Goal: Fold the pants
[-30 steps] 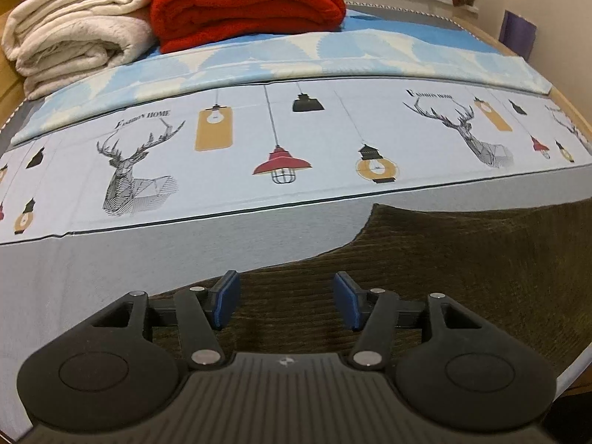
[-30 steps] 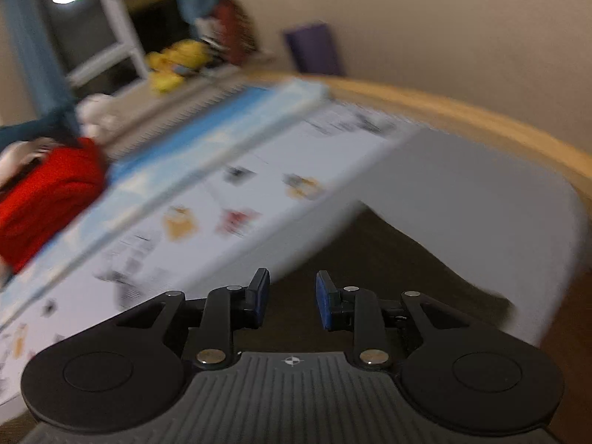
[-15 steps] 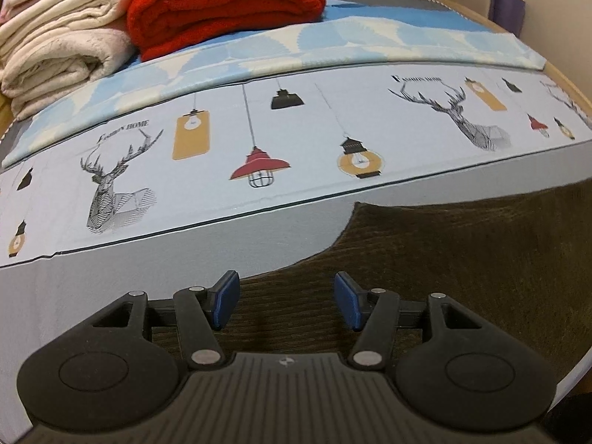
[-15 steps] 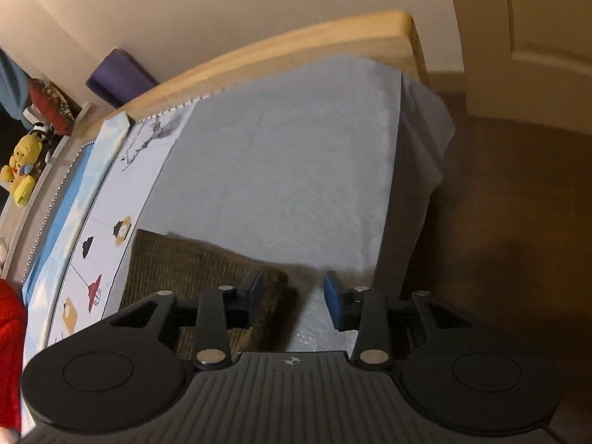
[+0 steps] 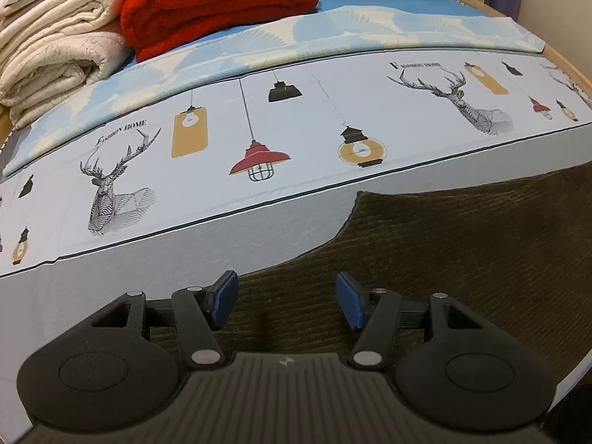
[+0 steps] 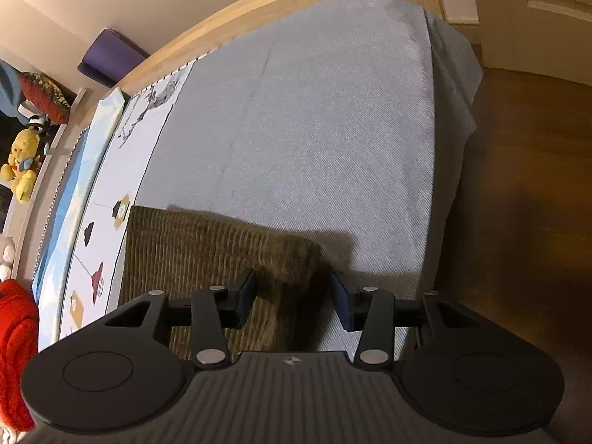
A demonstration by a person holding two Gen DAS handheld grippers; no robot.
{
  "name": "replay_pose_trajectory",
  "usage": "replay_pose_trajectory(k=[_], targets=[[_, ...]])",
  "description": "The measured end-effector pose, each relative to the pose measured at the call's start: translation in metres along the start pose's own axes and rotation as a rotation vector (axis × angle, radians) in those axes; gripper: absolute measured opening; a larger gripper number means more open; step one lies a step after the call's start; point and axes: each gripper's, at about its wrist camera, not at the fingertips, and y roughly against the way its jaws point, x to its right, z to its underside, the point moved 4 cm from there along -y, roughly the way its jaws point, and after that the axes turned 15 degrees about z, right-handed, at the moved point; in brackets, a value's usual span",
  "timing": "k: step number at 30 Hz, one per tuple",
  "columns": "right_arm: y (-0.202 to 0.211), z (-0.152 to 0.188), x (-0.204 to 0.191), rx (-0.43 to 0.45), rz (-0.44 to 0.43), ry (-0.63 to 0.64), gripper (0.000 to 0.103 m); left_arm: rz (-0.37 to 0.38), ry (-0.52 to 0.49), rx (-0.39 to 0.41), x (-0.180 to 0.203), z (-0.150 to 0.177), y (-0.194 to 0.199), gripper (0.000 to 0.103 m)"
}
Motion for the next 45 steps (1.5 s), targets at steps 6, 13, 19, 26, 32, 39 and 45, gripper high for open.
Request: replay_pose_trajectory(k=[6, 13, 19, 26, 32, 39, 45], targets=[[0.022, 0.002, -0.009, 0.079, -0.025, -0.006, 0.023, -0.012, 0.024, 0.007, -0.013, 0.003, 0.005, 0.064], [0.133, 0.052, -0.096, 0.467, -0.104, 0.349, 0.02, -0.014, 0.043, 0.025, -0.022, 0.008, 0.016, 0.064], [0.242, 0.227, -0.18, 0.801, -0.386, 0.883, 0.02, -0.029, 0.047, 0.031, -0.036, 0.016, 0.026, 0.064], [0.217, 0.478, -0.168, 0.528, -0.632, 1.672, 0.04, -0.049, 0.109, 0.043, -0.064, 0.027, 0.04, 0.064], [0.204, 0.529, -0.127, 0.363, -0.724, 1.995, 0.044, -0.047, 0.137, 0.054, -0.078, 0.035, 0.048, 0.064], [0.187, 0.485, -0.159, 0.326, -0.611, 1.746, 0.052, -0.061, 0.145, 0.051, -0.088, 0.039, 0.05, 0.064], [0.158, 0.493, -0.161, 0.265, -0.556, 1.806, 0.044, -0.061, 0.136, 0.048, -0.084, 0.038, 0.048, 0.064]])
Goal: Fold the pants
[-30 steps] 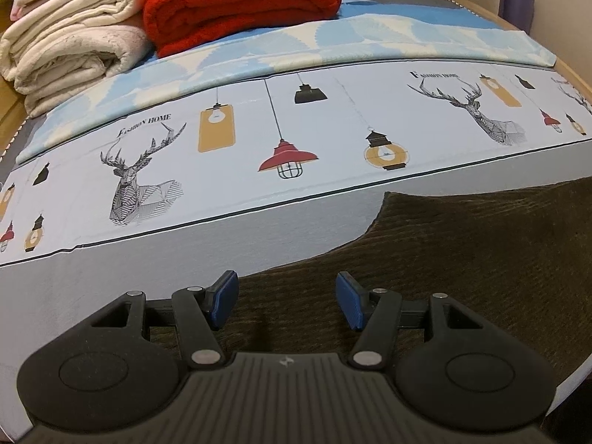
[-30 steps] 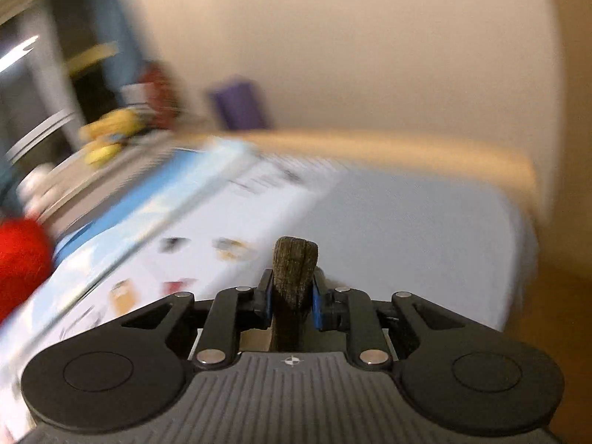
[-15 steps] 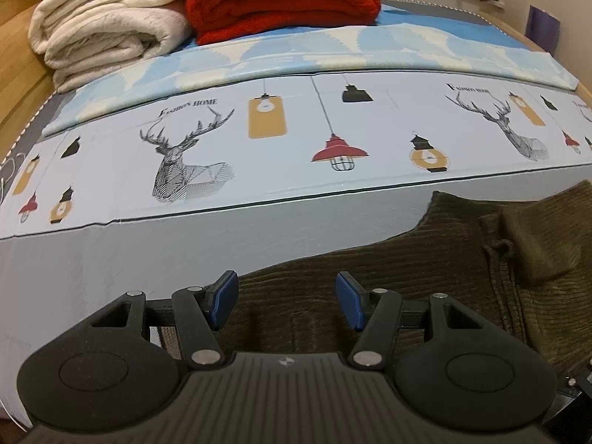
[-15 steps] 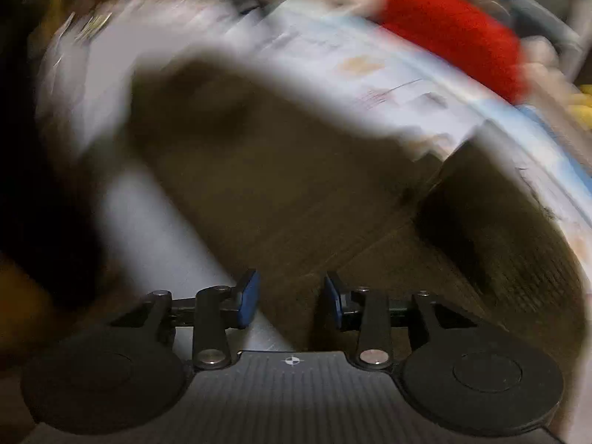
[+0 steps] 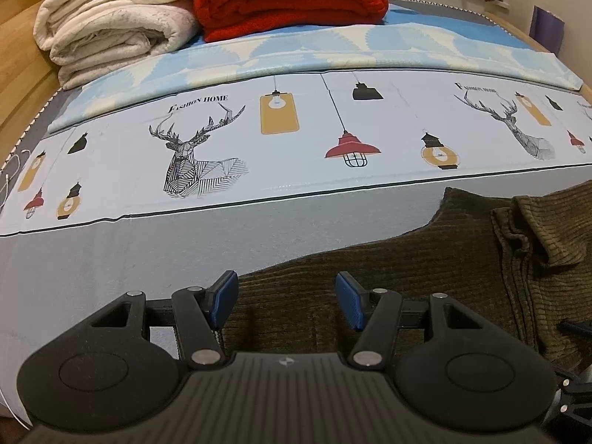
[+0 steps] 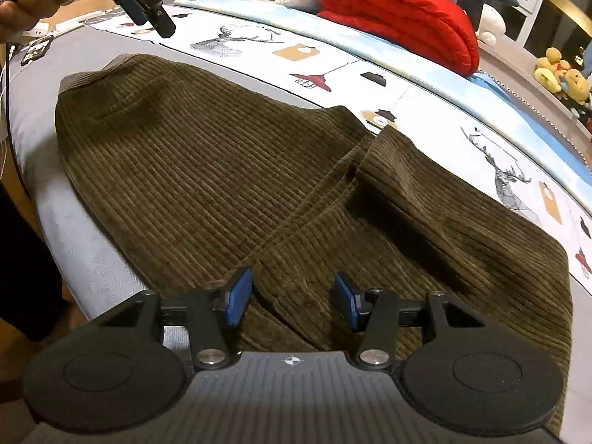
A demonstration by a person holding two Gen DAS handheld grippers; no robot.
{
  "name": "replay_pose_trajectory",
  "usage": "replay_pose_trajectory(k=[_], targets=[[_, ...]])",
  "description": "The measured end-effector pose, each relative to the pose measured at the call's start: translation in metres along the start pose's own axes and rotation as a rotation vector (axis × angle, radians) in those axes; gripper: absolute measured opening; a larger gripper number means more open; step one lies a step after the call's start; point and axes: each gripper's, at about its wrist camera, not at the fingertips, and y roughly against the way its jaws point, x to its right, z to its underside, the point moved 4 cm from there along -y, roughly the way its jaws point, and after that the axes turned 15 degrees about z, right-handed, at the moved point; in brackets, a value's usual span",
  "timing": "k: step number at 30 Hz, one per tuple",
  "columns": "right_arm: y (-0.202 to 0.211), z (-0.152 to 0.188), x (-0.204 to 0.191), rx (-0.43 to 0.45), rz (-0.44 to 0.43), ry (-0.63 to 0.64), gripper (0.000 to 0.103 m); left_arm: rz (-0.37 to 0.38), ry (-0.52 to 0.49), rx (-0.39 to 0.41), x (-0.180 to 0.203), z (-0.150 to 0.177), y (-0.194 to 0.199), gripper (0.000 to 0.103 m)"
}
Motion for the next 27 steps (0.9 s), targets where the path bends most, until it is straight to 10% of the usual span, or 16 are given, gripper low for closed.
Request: replay_pose_trajectory(k=[2, 7, 12, 16, 21, 27], targets=[[0.006, -0.003, -0.001, 0.031, -0.033, 0.013, 0.015, 0.002, -0.001, 0.0, 0.001, 0.0, 0.0, 0.064], [0.051, -0.024, 0.012, 0.215, -0.068, 0.014, 0.014, 0.003, -0.01, -0.003, 0.004, -0.001, -0.002, 0.064], [0.029, 0.007, -0.013, 0.067, -0.116, 0.23, 0.021, 0.005, -0.01, -0.009, 0.007, -0.002, -0.005, 0.064], [0.042, -0.022, 0.021, 0.085, -0.224, -0.009, 0.028, 0.006, -0.023, -0.01, 0.009, -0.001, -0.005, 0.064], [0.023, -0.048, 0.081, 0.119, -0.045, -0.311, 0.04, -0.005, 0.001, -0.009, -0.001, 0.0, -0.004, 0.064], [-0.048, -0.048, 0.092, -0.04, 0.078, -0.442, 0.04, -0.017, 0.019, -0.01, -0.012, 0.005, 0.0, 0.064]])
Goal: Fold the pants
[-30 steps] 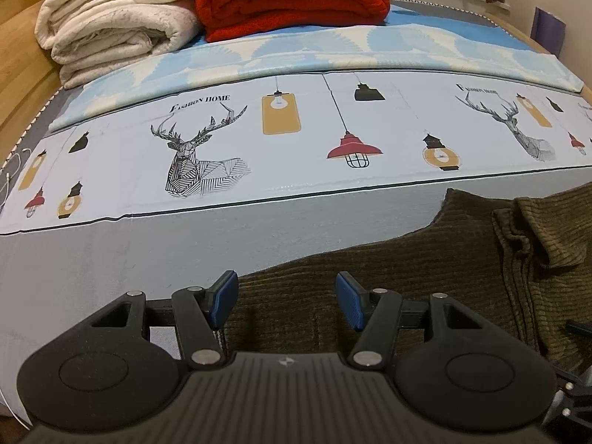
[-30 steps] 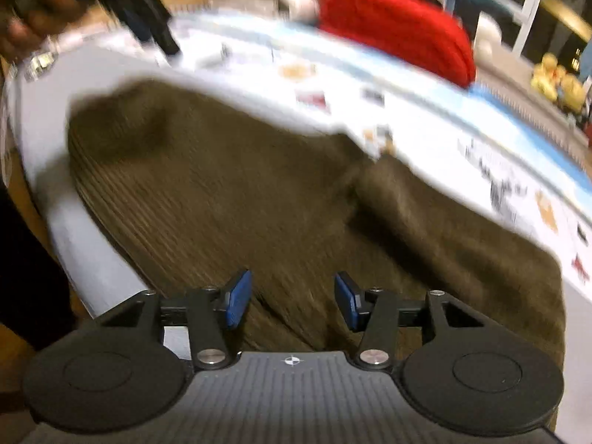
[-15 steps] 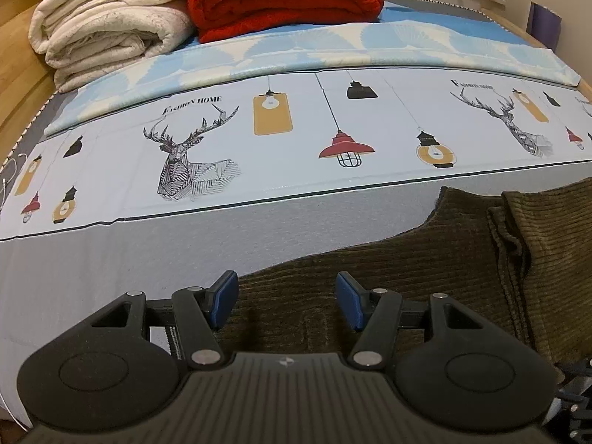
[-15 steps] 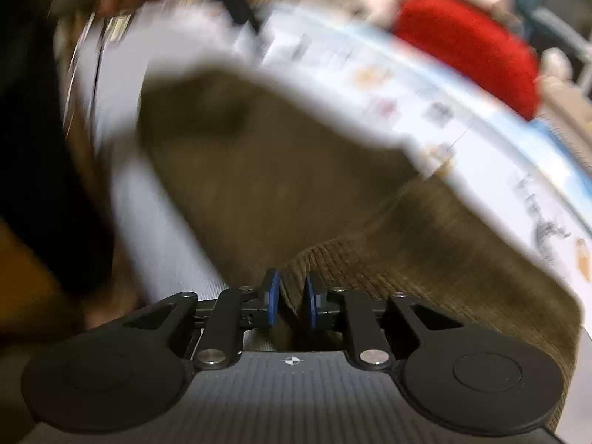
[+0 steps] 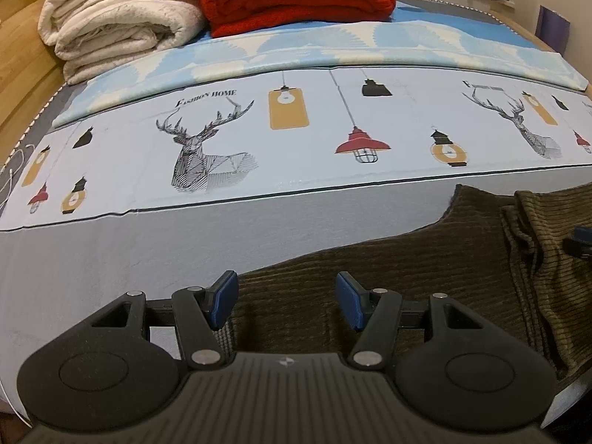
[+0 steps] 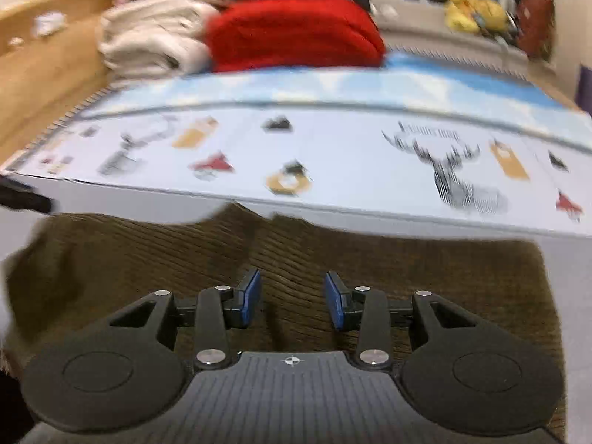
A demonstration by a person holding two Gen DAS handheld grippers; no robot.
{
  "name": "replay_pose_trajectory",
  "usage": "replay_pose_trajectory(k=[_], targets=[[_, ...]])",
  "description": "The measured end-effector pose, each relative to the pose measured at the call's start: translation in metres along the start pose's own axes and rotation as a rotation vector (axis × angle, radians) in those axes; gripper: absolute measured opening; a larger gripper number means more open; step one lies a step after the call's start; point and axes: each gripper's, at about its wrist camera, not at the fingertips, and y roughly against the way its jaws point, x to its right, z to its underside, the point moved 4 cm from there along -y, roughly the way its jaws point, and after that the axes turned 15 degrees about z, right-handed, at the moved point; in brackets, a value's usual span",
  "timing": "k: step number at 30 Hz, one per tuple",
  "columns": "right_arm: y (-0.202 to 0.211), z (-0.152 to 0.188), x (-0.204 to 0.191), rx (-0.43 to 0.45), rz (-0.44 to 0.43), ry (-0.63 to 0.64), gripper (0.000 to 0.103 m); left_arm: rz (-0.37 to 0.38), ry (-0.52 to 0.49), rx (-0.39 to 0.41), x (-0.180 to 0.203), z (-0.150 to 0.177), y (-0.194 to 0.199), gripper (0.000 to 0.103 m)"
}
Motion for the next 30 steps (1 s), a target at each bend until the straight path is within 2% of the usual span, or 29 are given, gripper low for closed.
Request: replay_pose_trajectory(k=[2, 6, 9, 14, 17, 20, 26, 30], targets=[[-0.022, 0.002, -0.013, -0.047, 0.029, 0.032, 0.04, -0.004, 0.009, -0.002, -0.004, 0.003, 0.001, 0.064], [-0.048, 0.003, -0.027, -0.051, 0.101, 0.062, 0.04, -0.008, 0.02, -0.002, -0.012, 0.007, 0.005, 0.064], [-0.061, -0.003, -0.026, -0.064, 0.105, 0.035, 0.041, -0.012, 0.03, 0.0, -0.018, 0.009, 0.008, 0.064], [-0.059, -0.005, -0.025, -0.067, 0.105, 0.044, 0.041, -0.014, 0.052, 0.006, -0.026, 0.008, 0.01, 0.064], [-0.044, -0.009, -0.021, -0.073, 0.107, 0.029, 0.042, -0.003, 0.052, 0.009, -0.023, 0.007, 0.011, 0.064], [-0.018, -0.011, -0.015, -0.035, 0.107, 0.007, 0.042, 0.011, 0.046, 0.021, -0.019, 0.005, 0.013, 0.064], [0.021, 0.005, -0.014, -0.002, 0.105, 0.093, 0.042, 0.029, 0.065, 0.039, -0.016, 0.001, 0.016, 0.064], [0.032, 0.011, -0.005, -0.023, 0.101, 0.077, 0.042, 0.038, 0.065, 0.039, -0.011, 0.001, 0.016, 0.064]])
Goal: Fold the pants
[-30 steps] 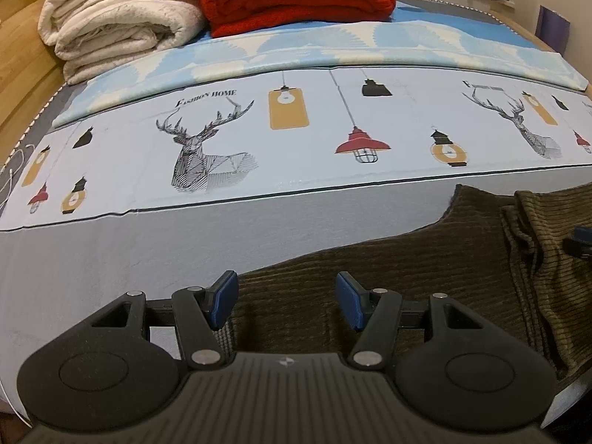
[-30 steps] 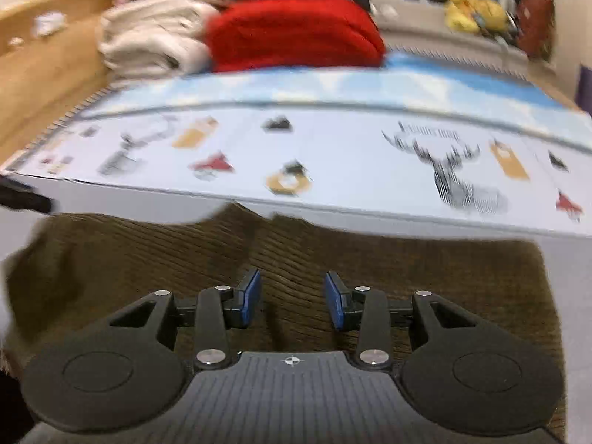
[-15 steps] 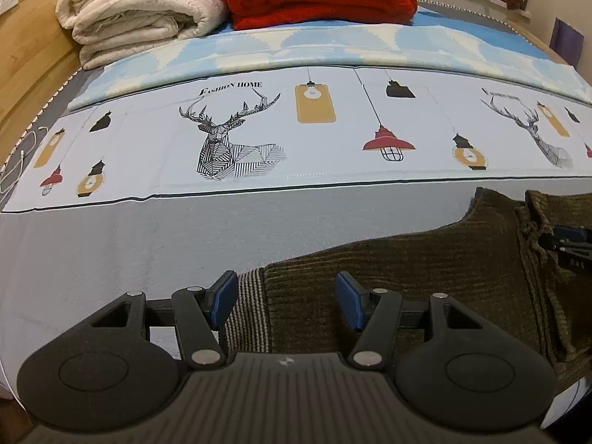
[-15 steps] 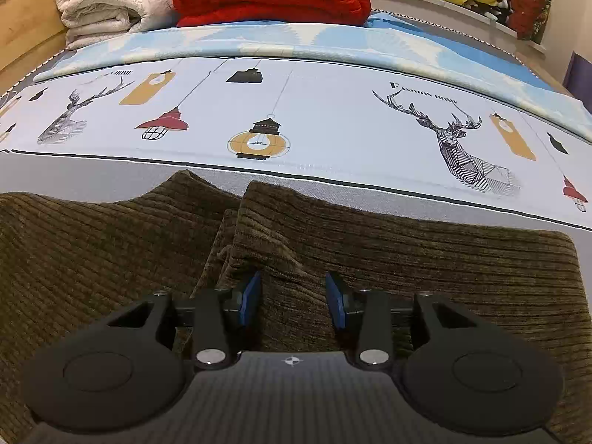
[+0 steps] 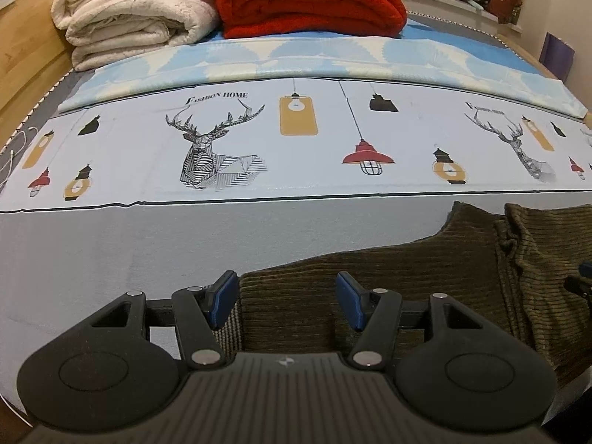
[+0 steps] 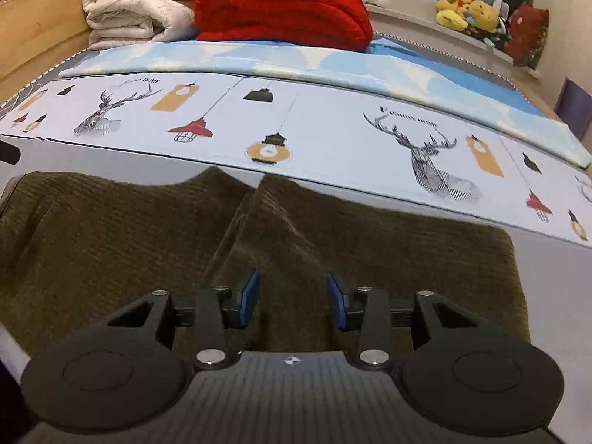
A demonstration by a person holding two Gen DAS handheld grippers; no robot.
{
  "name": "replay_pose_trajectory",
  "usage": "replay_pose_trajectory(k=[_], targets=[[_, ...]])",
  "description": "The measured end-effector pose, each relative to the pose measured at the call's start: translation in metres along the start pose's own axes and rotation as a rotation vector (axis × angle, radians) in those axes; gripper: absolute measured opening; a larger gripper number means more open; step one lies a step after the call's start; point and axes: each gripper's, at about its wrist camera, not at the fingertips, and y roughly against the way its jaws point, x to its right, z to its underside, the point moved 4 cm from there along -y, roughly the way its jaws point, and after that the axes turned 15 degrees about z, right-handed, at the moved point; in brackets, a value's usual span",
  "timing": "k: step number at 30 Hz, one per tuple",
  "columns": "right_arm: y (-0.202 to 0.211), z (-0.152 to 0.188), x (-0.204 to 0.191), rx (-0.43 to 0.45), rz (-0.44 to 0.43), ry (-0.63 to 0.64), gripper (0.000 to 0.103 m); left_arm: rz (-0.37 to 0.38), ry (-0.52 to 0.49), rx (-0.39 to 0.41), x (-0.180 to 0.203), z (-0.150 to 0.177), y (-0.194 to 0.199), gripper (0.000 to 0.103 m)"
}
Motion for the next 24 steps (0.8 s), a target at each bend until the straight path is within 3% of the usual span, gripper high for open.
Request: replay_pose_trajectory(k=[5, 13, 17, 20, 22, 24], targets=[[0.031, -0.008, 0.017, 0.027, -0.036, 0.007, 0.045, -0.004, -0.009, -0.003, 0.004, 0.001, 0.0, 0.064], [0.05, 0.005, 0.007, 0.091, -0.099, 0.186, 0.048, -0.028, -0.002, -0.027, -0.004, 0.008, -0.003, 0.064], [0.022, 0.023, -0.014, -0.013, -0.117, 0.212, 0.048, -0.046, 0.006, -0.051, -0.013, 0.017, -0.004, 0.064], [0.0, 0.049, -0.04, -0.116, -0.126, 0.418, 0.048, -0.059, 0.019, -0.061, -0.024, 0.02, -0.004, 0.064], [-0.002, 0.053, -0.045, -0.084, -0.103, 0.47, 0.049, -0.062, 0.039, -0.064, -0.031, 0.022, -0.002, 0.065], [0.003, 0.042, -0.042, -0.073, -0.118, 0.427, 0.049, -0.059, 0.061, -0.065, -0.039, 0.025, 0.001, 0.067]])
